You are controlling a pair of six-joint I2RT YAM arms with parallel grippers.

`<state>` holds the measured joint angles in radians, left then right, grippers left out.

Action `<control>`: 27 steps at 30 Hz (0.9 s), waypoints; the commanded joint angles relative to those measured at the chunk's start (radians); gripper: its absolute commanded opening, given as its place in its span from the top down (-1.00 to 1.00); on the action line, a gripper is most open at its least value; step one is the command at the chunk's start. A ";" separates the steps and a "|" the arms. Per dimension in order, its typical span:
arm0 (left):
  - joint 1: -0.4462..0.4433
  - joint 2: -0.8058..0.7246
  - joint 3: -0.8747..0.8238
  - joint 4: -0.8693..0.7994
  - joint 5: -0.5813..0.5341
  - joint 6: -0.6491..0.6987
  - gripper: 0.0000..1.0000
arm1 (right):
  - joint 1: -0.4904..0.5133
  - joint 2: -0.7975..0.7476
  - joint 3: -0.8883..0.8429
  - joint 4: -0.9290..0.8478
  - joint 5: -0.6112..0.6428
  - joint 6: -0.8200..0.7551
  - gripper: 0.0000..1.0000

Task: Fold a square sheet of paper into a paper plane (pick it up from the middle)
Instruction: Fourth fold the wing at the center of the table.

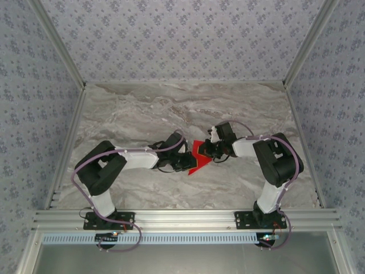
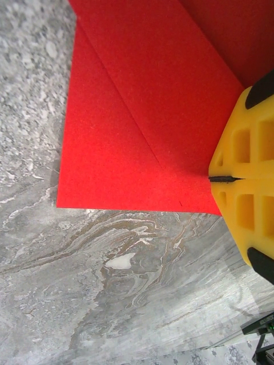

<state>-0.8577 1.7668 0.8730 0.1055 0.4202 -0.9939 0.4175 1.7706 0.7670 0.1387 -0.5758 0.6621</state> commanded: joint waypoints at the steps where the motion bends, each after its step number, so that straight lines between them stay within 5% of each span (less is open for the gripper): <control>1: -0.007 0.023 -0.008 0.003 0.015 -0.013 0.71 | 0.004 0.016 -0.020 -0.075 0.004 -0.016 0.89; 27: -0.024 -0.033 -0.055 -0.009 0.014 -0.061 0.70 | 0.008 0.033 -0.020 -0.088 0.016 -0.016 0.89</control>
<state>-0.8631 1.7775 0.8391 0.1169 0.4198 -1.0412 0.4179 1.7718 0.7670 0.1364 -0.5766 0.6621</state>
